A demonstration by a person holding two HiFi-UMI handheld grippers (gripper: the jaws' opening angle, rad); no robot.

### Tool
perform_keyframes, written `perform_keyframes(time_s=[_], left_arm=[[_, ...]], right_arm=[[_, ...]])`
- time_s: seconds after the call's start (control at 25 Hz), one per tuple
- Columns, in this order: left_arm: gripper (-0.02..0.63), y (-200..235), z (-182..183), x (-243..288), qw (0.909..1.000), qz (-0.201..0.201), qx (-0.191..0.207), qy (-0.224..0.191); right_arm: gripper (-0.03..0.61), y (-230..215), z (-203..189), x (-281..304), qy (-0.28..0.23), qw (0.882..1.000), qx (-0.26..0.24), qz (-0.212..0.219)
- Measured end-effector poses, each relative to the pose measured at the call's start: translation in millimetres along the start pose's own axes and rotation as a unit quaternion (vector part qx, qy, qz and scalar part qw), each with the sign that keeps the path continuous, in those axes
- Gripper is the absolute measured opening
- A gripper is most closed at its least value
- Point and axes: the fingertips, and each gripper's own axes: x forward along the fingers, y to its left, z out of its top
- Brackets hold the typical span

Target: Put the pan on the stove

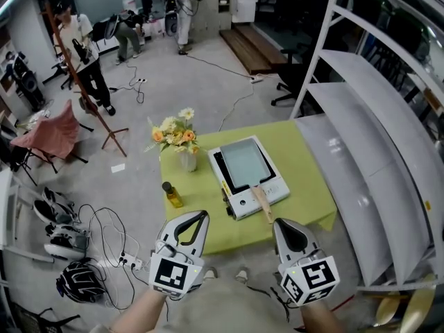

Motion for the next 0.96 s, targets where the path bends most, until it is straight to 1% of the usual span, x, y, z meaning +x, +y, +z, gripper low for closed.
perform_keyframes(time_s=[0.16, 0.48, 0.72, 0.96], left_arm=[[0.008, -4, -10, 0, 0.9999, -0.002, -0.003, 0.011], [0.006, -6, -10, 0, 0.9999, -0.004, -0.004, 0.011], [0.008, -4, -10, 1, 0.9999, -0.007, -0.001, 0.014], [0.006, -3, -8, -1, 0.9999, -0.012, -0.001, 0.007]], right_arm=[[0.005, 2, -9, 2, 0.012, 1.0, -0.005, 0.001], [0.005, 5, -14, 3, 0.018, 1.0, 0.004, 0.01], [0.005, -1, -15, 0, 0.019, 1.0, 0.013, -0.002], [0.005, 0, -16, -1, 0.023, 1.0, 0.008, -0.006]])
